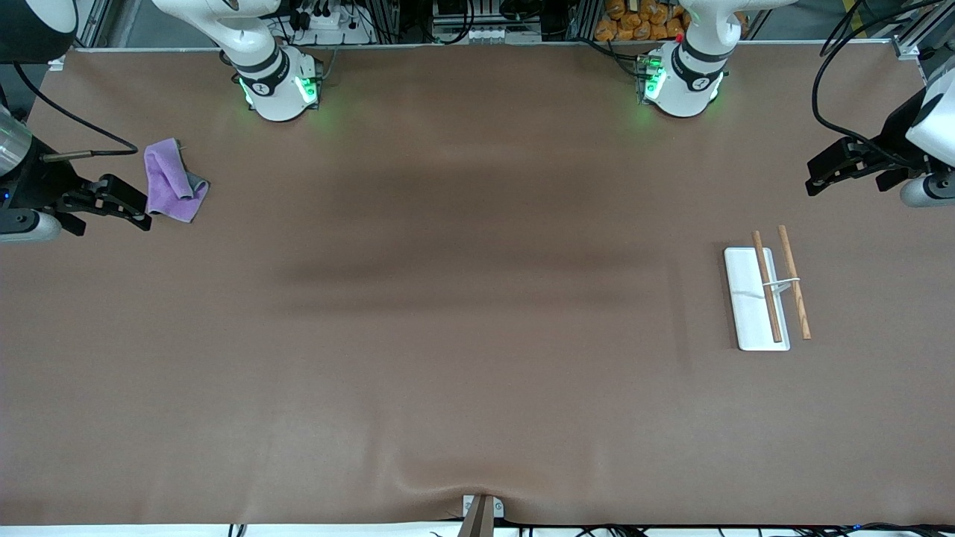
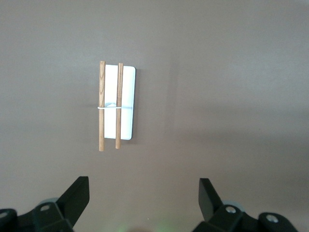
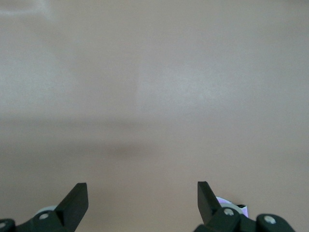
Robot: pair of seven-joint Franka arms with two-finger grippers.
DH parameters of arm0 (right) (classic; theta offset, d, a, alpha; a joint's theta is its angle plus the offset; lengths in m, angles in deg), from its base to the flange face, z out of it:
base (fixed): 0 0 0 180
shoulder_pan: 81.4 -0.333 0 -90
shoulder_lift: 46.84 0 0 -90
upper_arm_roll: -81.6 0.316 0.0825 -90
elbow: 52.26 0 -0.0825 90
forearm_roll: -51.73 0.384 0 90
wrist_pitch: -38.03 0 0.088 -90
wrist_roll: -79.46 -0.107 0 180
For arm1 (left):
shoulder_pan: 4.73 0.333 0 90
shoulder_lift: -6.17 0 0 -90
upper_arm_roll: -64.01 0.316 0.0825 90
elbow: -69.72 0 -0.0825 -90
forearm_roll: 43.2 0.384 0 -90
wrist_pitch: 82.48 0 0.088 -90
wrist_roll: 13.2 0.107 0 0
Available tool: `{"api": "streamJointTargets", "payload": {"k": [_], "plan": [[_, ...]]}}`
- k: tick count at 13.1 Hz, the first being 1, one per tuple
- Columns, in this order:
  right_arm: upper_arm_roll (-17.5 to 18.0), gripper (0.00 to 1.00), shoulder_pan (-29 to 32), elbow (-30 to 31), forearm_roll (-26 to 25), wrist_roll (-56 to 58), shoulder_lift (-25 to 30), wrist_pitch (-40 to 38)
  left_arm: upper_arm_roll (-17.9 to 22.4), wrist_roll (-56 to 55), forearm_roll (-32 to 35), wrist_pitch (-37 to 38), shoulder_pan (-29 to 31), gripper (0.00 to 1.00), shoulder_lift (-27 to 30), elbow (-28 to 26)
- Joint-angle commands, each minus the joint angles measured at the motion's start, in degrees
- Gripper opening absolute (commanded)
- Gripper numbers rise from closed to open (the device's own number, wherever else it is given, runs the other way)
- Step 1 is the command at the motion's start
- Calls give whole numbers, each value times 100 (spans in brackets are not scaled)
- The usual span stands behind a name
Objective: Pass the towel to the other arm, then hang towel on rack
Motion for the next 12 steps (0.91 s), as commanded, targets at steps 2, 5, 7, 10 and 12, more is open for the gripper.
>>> {"api": "streamJointTargets", "payload": {"k": [2,5,7,10,12], "plan": [[-5,100,-45,-156,-132,-119,-65,-119,-8,-68,33,101,-30,100,18,63],[-5,100,-28,-113,-132,-84,-65,-127,-25,-85,103,101,-66,100,-79,124],[-32,100,34,-95,-132,-84,-135,-189,-8,-33,112,101,-31,100,-79,160],[-41,100,305,-103,-132,-40,-450,-311,-8,-59,95,181,5,100,-52,151],[-41,100,709,-95,-132,466,-714,-461,1,11,95,215,22,100,-18,125]]}}
